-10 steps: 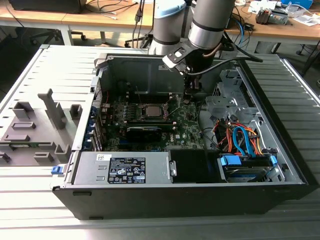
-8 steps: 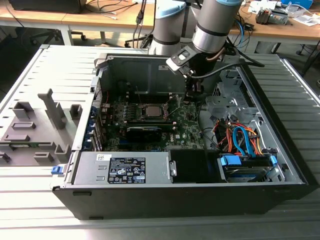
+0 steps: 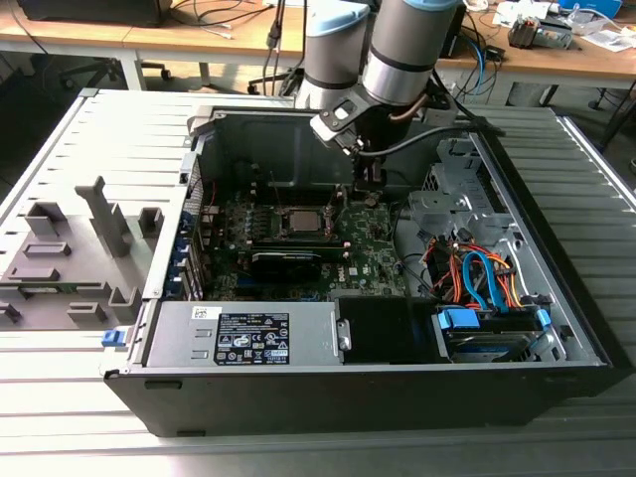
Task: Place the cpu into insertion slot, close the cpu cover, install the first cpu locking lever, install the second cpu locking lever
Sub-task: 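Close the cpu cover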
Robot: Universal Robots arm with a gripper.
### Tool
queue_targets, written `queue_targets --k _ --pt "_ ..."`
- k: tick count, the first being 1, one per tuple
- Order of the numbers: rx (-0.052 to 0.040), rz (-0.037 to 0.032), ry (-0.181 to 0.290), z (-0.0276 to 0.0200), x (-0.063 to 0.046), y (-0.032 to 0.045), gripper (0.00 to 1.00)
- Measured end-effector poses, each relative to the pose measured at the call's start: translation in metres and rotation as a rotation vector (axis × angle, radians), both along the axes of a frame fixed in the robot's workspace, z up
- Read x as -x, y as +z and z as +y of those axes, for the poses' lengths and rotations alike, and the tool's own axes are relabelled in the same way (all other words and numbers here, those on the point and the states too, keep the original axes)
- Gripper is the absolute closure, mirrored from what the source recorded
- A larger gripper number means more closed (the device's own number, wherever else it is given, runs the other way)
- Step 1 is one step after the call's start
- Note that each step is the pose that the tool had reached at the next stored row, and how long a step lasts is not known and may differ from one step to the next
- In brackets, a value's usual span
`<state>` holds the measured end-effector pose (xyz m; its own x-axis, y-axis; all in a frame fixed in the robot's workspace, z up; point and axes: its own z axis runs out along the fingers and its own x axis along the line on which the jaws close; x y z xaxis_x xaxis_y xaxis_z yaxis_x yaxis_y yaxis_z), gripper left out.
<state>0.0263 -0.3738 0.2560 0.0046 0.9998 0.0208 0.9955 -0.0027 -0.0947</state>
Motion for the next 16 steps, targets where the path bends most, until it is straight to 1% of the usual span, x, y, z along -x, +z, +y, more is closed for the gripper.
queue_targets --k 2,3,4,5,7,9,10,11,13,16 --pt "-0.0033 -0.0012 0.0 0.0 0.008 0.0 0.89" --pt "-0.0091 -0.0017 0.0 0.0 0.014 -0.0001 0.89" --pt "-0.015 -0.0016 0.005 0.0 0.016 -0.0002 0.89" --pt "-0.0202 -0.0015 0.023 0.0 0.016 -0.0006 0.89" --pt "-0.0239 -0.0013 0.045 -0.0001 0.017 -0.0011 0.89" --pt "-0.0324 -0.0013 0.054 -0.0007 0.023 -0.0013 0.89" --pt "-0.0348 -0.0014 0.056 -0.0013 0.024 -0.0014 0.89" --pt "-0.0376 -0.0014 0.06 -0.0032 0.026 -0.0015 0.89" --pt "-0.0388 -0.0016 0.064 -0.0072 0.031 -0.0015 0.89" --pt "-0.0409 -0.0017 0.065 -0.0099 0.038 -0.0017 0.89"
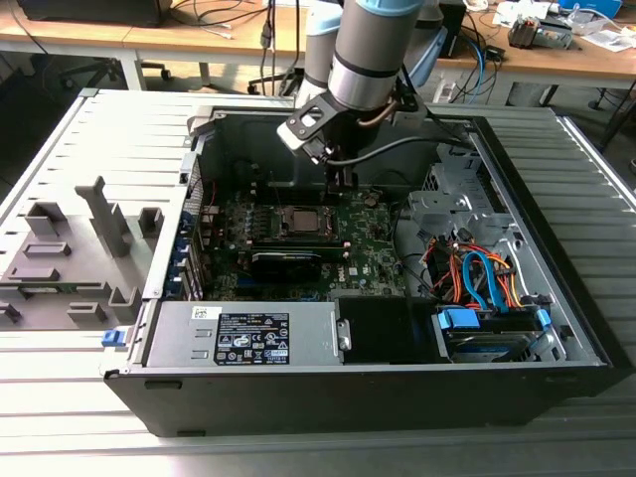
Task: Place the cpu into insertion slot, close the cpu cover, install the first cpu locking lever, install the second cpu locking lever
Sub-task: 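Close the cpu cover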
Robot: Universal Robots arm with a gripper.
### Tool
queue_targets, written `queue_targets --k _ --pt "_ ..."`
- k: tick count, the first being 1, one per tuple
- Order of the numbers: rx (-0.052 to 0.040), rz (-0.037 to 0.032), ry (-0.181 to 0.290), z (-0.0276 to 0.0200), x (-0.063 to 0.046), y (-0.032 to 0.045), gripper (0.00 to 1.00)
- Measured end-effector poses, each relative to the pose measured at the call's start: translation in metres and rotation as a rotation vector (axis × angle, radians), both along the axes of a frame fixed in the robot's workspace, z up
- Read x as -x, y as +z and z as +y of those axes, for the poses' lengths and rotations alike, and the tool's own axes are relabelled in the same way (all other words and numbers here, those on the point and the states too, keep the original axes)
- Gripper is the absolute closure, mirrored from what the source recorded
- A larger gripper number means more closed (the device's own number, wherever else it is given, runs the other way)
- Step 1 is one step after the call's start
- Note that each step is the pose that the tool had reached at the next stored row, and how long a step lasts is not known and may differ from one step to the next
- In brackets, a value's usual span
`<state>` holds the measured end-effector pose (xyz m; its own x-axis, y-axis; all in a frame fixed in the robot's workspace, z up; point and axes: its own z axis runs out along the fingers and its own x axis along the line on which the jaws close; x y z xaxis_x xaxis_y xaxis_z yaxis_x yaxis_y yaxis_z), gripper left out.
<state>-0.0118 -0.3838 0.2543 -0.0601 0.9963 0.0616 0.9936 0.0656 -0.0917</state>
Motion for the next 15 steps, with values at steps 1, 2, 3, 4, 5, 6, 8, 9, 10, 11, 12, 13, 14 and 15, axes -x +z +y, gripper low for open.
queue_targets --k 1,2,3,4,5,6,8,9,10,11,12,13,14,15 --pt "-0.0014 -0.0001 0.0 -0.0008 0.004 -0.0001 0.89" --pt "-0.002 0.0 0.0 -0.0013 0.006 -0.0002 0.89" --pt "-0.0026 -0.0001 0.0 -0.002 0.009 -0.0003 0.89" --pt "-0.0029 -0.0001 0.0 -0.0022 0.011 -0.0003 0.89" --pt "-0.0031 -0.0001 0.0 -0.0025 0.013 -0.0005 0.89" --pt "-0.0031 -0.0001 0.0 -0.0028 0.016 -0.0005 0.89" --pt "-0.0034 -0.0001 0.0 -0.0032 0.019 -0.0007 0.89" --pt "-0.0036 -0.0001 0.0 -0.0035 0.022 -0.0008 0.89" --pt "-0.0036 0.0 0.0 -0.0036 0.024 -0.0009 0.89" --pt "-0.0037 -0.0001 0.0 -0.0037 0.025 -0.001 0.89" --pt "-0.0037 0.0 0.0 -0.004 0.027 -0.001 0.89" --pt "-0.0038 -0.0001 0.0 -0.0042 0.028 -0.0012 0.89" --pt "-0.0039 -0.0001 0.0 -0.0044 0.03 -0.0012 0.89" --pt "-0.004 -0.0001 0.001 -0.0045 0.032 -0.0013 0.89"
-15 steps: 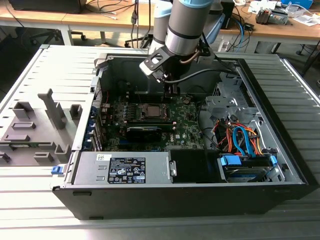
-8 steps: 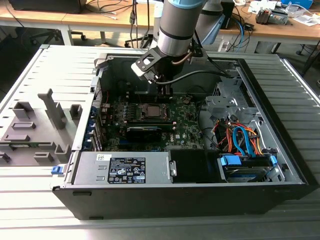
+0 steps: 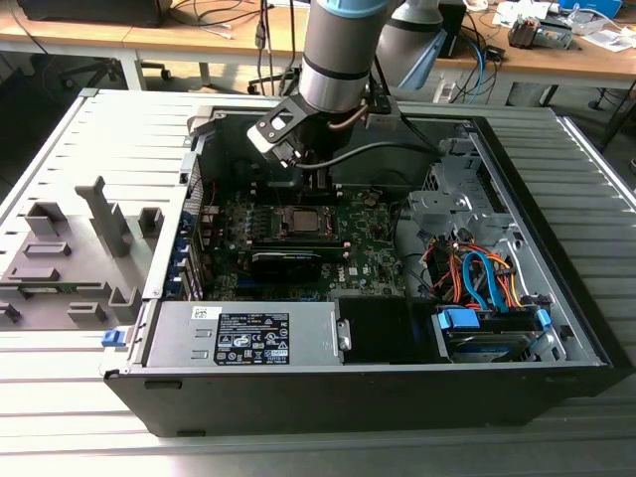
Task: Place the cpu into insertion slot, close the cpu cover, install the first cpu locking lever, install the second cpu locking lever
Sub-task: 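Close the cpu cover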
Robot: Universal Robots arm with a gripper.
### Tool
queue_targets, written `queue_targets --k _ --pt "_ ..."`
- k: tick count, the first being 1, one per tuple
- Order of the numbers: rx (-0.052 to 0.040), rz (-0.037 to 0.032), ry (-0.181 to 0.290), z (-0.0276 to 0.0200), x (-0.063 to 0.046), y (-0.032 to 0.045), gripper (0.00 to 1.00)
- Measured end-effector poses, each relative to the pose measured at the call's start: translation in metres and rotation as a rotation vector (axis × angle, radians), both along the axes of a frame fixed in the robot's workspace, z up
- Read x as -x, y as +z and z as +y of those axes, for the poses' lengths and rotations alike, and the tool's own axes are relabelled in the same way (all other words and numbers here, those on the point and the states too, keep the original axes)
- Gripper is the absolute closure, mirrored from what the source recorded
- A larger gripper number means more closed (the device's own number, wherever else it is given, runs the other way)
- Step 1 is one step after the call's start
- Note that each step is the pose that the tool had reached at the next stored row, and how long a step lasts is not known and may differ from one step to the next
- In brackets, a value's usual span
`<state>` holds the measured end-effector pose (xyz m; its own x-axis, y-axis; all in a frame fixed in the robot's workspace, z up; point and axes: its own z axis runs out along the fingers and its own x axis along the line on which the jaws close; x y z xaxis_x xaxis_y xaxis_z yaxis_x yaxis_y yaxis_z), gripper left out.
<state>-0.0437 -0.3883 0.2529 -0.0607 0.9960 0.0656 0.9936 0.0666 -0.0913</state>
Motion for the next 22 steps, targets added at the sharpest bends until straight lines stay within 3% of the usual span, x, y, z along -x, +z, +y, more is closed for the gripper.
queue_targets --k 22 --pt "-0.0044 0.0 0.001 -0.0031 0.035 -0.0009 0.89"
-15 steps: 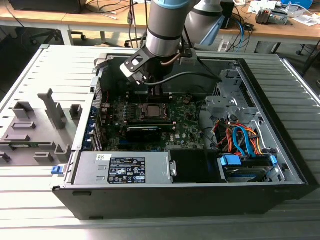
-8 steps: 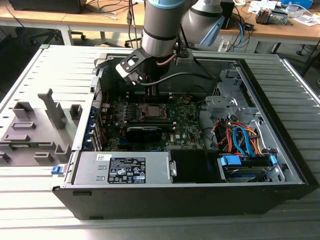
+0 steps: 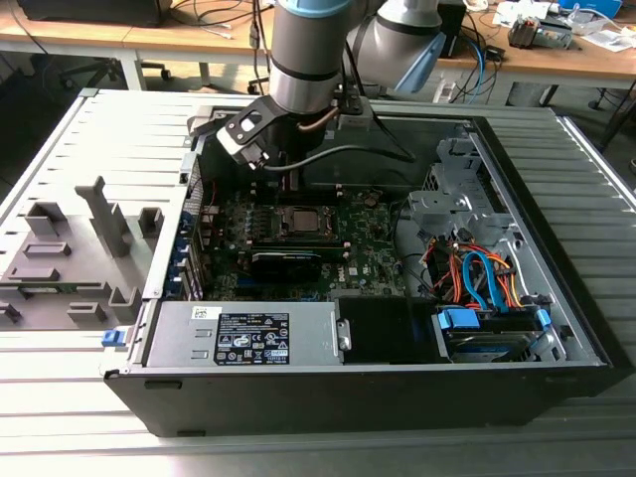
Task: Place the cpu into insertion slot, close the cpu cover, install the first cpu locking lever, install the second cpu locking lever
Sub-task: 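Close the cpu cover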
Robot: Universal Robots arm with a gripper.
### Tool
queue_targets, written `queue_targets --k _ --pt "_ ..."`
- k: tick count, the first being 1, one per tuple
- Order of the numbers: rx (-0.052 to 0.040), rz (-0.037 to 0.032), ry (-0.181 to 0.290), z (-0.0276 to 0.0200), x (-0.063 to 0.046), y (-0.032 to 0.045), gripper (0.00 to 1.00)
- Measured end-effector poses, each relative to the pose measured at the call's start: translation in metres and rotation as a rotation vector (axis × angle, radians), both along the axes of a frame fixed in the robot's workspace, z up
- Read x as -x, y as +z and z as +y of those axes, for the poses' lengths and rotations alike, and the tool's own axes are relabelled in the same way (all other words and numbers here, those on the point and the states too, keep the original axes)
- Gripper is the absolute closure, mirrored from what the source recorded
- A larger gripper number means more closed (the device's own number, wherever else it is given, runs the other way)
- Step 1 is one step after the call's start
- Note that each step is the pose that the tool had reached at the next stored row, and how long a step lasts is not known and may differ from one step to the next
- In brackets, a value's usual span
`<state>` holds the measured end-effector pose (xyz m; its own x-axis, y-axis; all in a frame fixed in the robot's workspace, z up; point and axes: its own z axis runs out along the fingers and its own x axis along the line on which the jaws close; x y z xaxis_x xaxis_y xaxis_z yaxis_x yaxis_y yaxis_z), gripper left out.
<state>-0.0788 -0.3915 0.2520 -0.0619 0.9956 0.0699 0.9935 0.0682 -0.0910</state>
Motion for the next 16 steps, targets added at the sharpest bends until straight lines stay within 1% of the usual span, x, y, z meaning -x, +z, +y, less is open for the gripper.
queue_targets --k 7,16 --pt "-0.0031 0.0001 0.0 -0.0017 0.008 -0.0002 0.89" --pt "-0.0066 0.0 0.001 -0.0034 0.013 -0.0005 0.89"
